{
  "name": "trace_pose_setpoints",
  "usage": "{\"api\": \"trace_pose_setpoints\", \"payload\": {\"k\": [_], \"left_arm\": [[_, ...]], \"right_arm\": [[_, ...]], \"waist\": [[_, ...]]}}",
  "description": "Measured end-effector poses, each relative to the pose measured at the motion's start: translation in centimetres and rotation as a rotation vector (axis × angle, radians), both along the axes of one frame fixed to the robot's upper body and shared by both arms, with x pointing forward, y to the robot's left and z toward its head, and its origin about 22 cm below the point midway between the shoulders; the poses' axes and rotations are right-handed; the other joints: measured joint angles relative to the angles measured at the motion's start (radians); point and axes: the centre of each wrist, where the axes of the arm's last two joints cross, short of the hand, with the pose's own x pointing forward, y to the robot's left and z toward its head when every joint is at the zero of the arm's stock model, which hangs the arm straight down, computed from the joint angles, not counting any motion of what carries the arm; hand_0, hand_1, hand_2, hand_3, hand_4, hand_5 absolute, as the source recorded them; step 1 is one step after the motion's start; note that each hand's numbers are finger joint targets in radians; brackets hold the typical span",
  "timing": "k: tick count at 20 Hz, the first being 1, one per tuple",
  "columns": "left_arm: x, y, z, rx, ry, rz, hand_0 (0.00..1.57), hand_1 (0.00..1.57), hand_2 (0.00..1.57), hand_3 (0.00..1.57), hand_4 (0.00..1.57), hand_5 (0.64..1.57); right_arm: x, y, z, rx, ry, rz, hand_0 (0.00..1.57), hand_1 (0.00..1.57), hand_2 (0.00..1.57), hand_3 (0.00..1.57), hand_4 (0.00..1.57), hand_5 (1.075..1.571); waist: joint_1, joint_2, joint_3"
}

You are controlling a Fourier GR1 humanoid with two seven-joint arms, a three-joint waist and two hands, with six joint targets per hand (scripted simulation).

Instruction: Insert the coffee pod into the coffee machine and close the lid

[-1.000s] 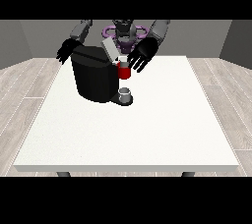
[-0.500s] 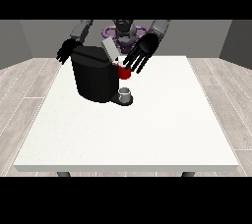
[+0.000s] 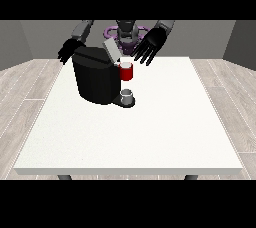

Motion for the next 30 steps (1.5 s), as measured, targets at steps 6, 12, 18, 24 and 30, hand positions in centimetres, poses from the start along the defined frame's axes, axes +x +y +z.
{"api": "trace_pose_setpoints", "payload": {"k": [6, 12, 18, 24, 30], "left_arm": [[-0.5, -0.6, -4.1, -0.211, 0.074, -0.004, 0.00, 0.00, 0.00, 0.00, 0.08, 1.571], [-2.1, -0.7, -10.8, -0.585, 0.187, -0.014, 0.00, 0.00, 0.00, 0.00, 0.00, 1.571], [-5.2, -1.0, -17.6, -0.780, 0.297, 0.030, 0.00, 0.00, 0.00, 0.00, 0.23, 1.571], [-8.3, 1.0, -22.0, -0.904, 0.363, 0.110, 0.00, 0.00, 0.00, 0.00, 0.00, 1.571], [-10.5, 1.0, -24.3, -0.994, 0.389, 0.128, 0.00, 0.00, 0.00, 0.00, 0.14, 1.571]], "right_arm": [[-1.6, -2.1, -2.4, 0.022, 0.068, -0.049, 0.00, 0.00, 0.00, 0.00, 0.43, 1.571], [-3.9, -4.1, -4.6, 0.032, 0.150, -0.130, 0.00, 0.00, 0.00, 0.00, 0.40, 1.571], [-5.9, -4.7, -5.6, -0.002, 0.191, -0.126, 0.00, 0.00, 0.00, 0.00, 0.37, 1.571], [-5.0, -3.9, -2.9, -0.035, 0.158, -0.015, 0.00, 0.00, 0.00, 0.00, 0.12, 1.571], [-3.3, -4.0, 0.7, -0.058, 0.089, 0.073, 0.00, 0.00, 0.00, 0.00, 0.00, 1.571]], "waist": [[0.057, -0.095, -0.0003], [0.142, -0.222, -0.0013], [0.202, -0.343, -0.0008], [0.225, -0.409, -0.0006], [0.269, -0.428, -0.0006]]}}
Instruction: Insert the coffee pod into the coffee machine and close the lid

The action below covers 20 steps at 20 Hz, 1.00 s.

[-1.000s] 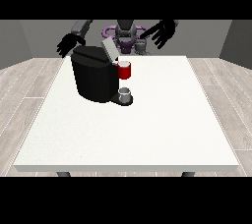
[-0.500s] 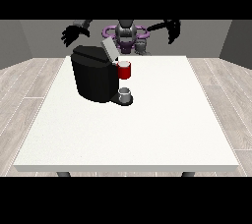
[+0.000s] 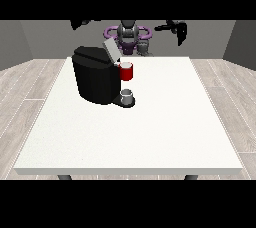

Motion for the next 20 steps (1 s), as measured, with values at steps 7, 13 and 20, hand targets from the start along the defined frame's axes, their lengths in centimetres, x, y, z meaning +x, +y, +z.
{"api": "trace_pose_setpoints", "payload": {"k": [7, 13, 20], "left_arm": [[-0.9, -0.9, 0.3, -0.067, -0.007, -0.007, 0.00, 0.00, 0.00, 0.00, 0.22, 1.571], [-2.3, -0.9, 1.0, -0.085, -0.038, 0.003, 0.00, 0.00, 0.00, 0.00, 0.00, 1.571], [-3.7, -0.6, 2.3, -0.107, -0.092, 0.023, 0.00, 0.00, 0.00, 0.00, 0.00, 1.571]], "right_arm": [[1.6, 0.8, 2.3, -0.032, -0.043, 0.094, 0.00, 0.00, 0.00, 0.00, 0.24, 1.571], [2.7, 2.2, 3.3, -0.066, -0.074, 0.158, 0.00, 0.00, 0.00, 0.00, 0.12, 1.571], [4.5, 2.8, 4.3, -0.046, -0.107, 0.189, 0.00, 0.00, 0.00, 0.00, 0.00, 1.571]], "waist": [[0.053, 0.026, 0.0003], [0.071, 0.069, 0.0003], [0.076, 0.154, 0.0003]]}}
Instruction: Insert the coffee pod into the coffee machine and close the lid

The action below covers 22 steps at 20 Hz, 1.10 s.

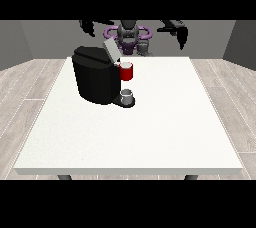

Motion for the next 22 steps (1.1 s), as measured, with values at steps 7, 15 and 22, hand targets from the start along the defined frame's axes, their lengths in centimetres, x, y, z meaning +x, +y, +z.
{"api": "trace_pose_setpoints", "payload": {"k": [7, 15, 22], "left_arm": [[-0.5, -0.1, 2.4, 0.013, -0.038, 0.004, 0.00, 0.00, 0.00, 0.00, 0.00, 1.571], [-1.4, 1.8, 3.0, 0.023, -0.080, 0.049, 0.00, 0.00, 0.00, 0.00, 0.00, 1.571], [-1.4, 1.9, 3.9, 0.030, -0.104, 0.054, 0.00, 0.00, 0.00, 0.00, 0.00, 1.571]], "right_arm": [[1.8, -0.3, -0.3, 0.015, 0.008, 0.003, 0.00, 0.00, 0.00, 0.00, 0.00, 1.571], [3.7, 1.6, 0.6, -0.013, -0.002, 0.043, 0.00, 0.00, 0.00, 0.00, 0.00, 1.571], [4.9, 2.1, 0.7, -0.038, -0.038, 0.054, 0.00, 0.00, 0.00, 0.00, 0.00, 1.571]], "waist": [[0.002, 0.066, 0.0001], [-0.019, 0.114, 0.0001], [-0.018, 0.139, -0.0025]]}}
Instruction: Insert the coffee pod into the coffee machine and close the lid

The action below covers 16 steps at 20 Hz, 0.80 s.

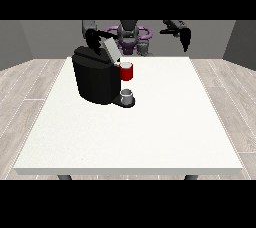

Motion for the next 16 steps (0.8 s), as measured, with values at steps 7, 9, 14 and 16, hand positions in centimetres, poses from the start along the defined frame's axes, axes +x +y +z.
{"api": "trace_pose_setpoints", "payload": {"k": [7, 9, 14, 16], "left_arm": [[-0.1, 0.3, -0.2, 0.011, -0.018, 0.014, 0.00, 0.00, 0.00, 0.00, 0.00, 1.571], [-0.1, 0.0, -0.1, 0.018, -0.025, 0.003, 0.00, 0.00, 0.00, 0.00, 0.00, 1.571], [-0.2, 0.0, -0.3, 0.008, -0.005, 0.011, 0.00, 0.00, 0.00, 0.00, 0.14, 1.571], [-0.3, 0.2, -0.3, 0.009, -0.012, 0.010, 0.00, 0.00, 0.00, 0.00, 0.19, 1.571]], "right_arm": [[1.1, 0.4, 1.1, -0.020, -0.029, 0.016, 0.00, 0.00, 0.00, 0.00, 0.00, 1.571], [1.4, 0.6, 1.3, -0.020, -0.036, 0.019, 0.00, 0.00, 0.00, 0.00, 0.00, 1.571], [2.0, 1.9, 1.9, -0.023, -0.031, 0.021, 0.00, 0.00, 0.00, 0.00, 0.00, 1.571], [2.1, 1.6, 1.8, -0.021, -0.048, 0.026, 0.00, 0.00, 0.00, 0.00, 0.18, 1.571]], "waist": [[0.000, 0.026, -0.0031], [0.007, 0.029, -0.0024], [0.012, 0.024, 0.0008], [0.016, 0.027, 0.0007]]}}
